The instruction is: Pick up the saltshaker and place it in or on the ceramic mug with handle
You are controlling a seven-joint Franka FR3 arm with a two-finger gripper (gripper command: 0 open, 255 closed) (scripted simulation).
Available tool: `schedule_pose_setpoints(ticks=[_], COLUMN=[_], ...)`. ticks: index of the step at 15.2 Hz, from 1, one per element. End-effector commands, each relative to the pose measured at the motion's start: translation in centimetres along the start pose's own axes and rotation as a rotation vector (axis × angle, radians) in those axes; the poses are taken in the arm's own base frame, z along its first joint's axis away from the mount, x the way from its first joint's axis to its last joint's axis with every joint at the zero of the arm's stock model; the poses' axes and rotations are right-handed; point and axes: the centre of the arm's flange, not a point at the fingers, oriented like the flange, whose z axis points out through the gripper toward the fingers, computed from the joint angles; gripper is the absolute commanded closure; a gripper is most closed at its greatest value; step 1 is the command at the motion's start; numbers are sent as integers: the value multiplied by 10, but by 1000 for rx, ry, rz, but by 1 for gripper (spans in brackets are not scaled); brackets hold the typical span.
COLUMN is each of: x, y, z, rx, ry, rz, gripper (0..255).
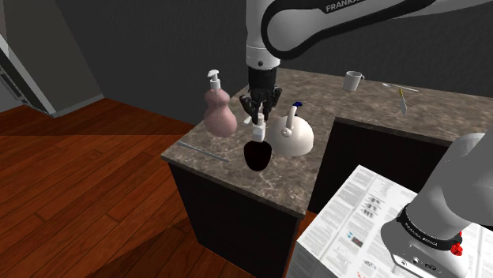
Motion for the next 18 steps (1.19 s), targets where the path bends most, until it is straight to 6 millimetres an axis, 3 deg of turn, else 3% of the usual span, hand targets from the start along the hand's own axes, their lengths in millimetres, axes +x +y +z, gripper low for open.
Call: schedule_pose_setpoints(ticks=[1,5,12,13,18], x=[-1,-1,-1,-1,-1], y=[1,1,1,1,1], z=[11,30,30,30,30], rx=[0,0,0,0,0], ry=[0,0,0,0,0], rz=[0,0,0,0,0], gripper=[255,255,255,0,0])
